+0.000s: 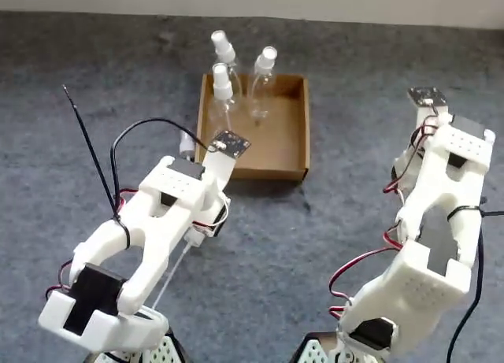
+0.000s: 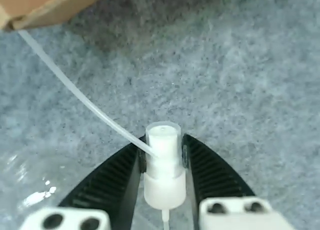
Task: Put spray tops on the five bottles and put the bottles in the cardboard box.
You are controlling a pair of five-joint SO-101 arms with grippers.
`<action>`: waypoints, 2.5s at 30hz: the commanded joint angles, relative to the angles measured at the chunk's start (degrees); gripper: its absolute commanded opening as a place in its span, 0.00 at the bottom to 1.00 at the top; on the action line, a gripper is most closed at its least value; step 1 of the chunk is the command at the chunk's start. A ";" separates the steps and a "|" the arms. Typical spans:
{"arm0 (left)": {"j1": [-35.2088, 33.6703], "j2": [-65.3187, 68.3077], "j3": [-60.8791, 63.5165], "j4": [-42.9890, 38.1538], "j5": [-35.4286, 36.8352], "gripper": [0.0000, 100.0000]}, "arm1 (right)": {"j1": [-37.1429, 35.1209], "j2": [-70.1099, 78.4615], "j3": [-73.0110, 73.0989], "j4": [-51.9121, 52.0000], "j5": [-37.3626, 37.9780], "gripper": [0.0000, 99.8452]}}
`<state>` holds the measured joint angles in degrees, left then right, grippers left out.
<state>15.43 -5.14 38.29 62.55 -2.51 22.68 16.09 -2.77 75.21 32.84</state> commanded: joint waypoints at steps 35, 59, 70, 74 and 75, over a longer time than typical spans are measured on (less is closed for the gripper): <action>0.92 0.13 -1.89 0.35 -0.35 0.05 | 1.98 7.78 -10.24 1.71 -16.35 0.11; 0.84 0.31 -1.89 0.35 -0.35 0.05 | 2.68 7.43 -7.16 15.52 9.93 0.32; 0.84 0.31 -1.89 0.35 -0.35 0.05 | 1.89 7.78 -1.36 5.58 9.41 0.22; 0.84 0.31 -1.89 0.35 -0.35 0.05 | 1.63 7.25 -1.98 5.32 4.84 0.10; 0.84 -0.04 -1.89 0.35 -0.35 0.05 | 1.36 6.73 -3.74 5.85 4.22 0.05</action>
<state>15.78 -4.62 38.29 62.55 -2.51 24.70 25.14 -3.91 80.84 39.43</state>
